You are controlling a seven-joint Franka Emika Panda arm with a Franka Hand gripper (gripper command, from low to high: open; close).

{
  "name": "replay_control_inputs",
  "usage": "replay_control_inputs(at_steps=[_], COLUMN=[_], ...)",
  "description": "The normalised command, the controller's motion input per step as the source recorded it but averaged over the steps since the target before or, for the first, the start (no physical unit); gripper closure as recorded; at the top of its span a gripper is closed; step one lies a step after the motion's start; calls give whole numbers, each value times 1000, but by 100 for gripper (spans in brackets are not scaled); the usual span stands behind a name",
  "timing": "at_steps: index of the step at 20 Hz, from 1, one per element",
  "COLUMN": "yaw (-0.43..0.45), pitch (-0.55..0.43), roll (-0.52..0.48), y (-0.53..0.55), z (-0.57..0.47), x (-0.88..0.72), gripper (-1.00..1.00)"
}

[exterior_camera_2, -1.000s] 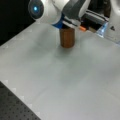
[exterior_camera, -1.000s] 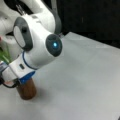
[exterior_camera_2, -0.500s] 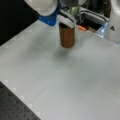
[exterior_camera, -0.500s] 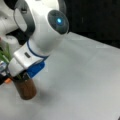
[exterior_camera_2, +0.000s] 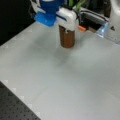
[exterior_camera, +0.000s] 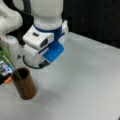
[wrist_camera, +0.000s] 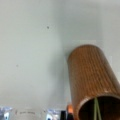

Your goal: Flower insertion into a vase

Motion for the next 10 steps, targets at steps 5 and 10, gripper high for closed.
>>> replay_control_inputs(at_steps=[5,10], yaw=[-42,-112], pitch=[-311,-103], roll=[16,67], y=[535,387], z=[-189,-126], x=[11,166], gripper=[-100,-100])
